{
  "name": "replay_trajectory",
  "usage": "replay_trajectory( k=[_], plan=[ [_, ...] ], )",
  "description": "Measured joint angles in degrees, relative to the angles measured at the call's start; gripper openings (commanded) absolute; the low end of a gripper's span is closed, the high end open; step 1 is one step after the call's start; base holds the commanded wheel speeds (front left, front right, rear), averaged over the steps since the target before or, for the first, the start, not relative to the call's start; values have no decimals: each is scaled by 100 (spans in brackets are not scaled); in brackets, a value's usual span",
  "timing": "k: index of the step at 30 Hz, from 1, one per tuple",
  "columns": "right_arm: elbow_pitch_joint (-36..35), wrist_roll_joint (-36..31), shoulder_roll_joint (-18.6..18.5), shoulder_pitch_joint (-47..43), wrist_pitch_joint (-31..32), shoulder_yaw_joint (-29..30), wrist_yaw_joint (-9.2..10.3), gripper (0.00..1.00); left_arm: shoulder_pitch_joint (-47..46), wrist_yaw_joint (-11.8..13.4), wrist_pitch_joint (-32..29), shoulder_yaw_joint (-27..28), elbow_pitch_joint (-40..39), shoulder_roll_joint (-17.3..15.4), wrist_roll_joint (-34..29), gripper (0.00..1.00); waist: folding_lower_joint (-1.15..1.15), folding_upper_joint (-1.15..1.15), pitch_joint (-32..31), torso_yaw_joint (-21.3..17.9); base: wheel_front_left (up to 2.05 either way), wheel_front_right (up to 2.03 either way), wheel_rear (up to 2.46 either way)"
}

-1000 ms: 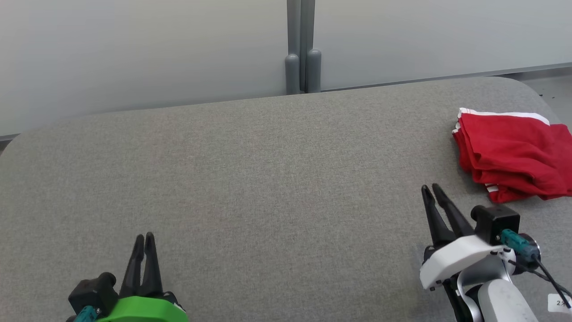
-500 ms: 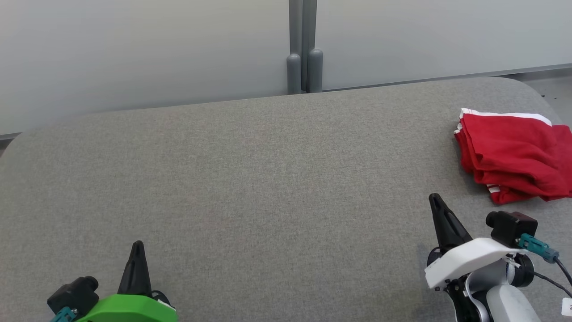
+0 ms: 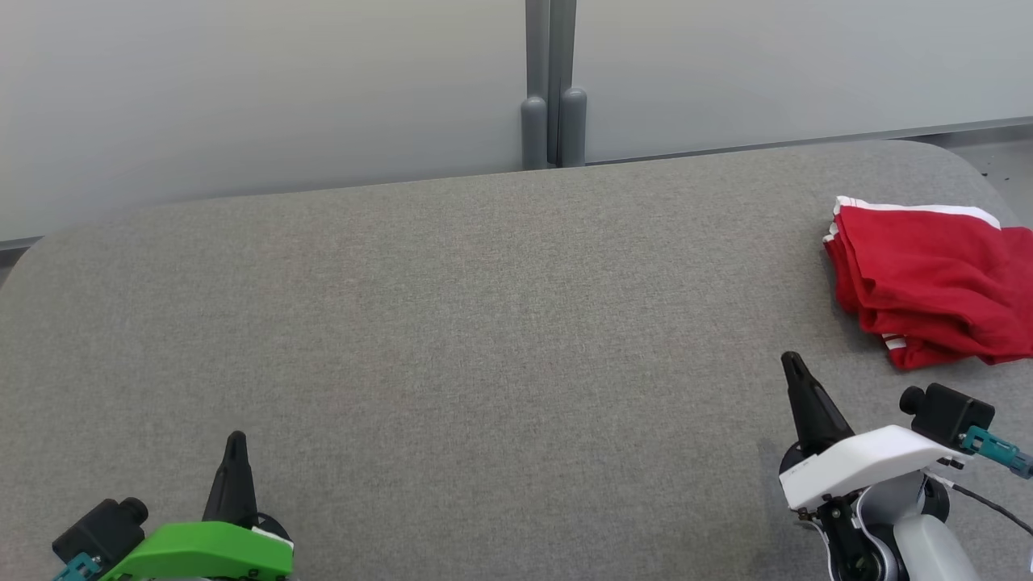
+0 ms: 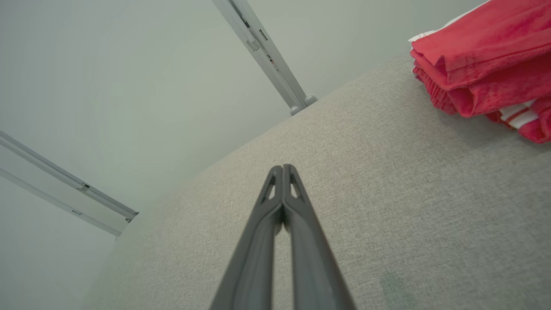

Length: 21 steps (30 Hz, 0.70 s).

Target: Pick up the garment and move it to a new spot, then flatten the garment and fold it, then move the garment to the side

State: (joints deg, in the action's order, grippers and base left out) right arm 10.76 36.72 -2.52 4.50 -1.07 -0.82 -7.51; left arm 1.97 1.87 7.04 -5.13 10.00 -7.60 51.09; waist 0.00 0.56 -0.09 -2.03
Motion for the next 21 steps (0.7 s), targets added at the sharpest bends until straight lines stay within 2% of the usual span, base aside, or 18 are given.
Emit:
replay_trajectory(
  k=[21],
  plan=[
    [112,1647,-2,59,153,76,3,0,-144,-287,-427,430,57,110,1260,0,0,0,3,44,0,0,0]
  ],
)
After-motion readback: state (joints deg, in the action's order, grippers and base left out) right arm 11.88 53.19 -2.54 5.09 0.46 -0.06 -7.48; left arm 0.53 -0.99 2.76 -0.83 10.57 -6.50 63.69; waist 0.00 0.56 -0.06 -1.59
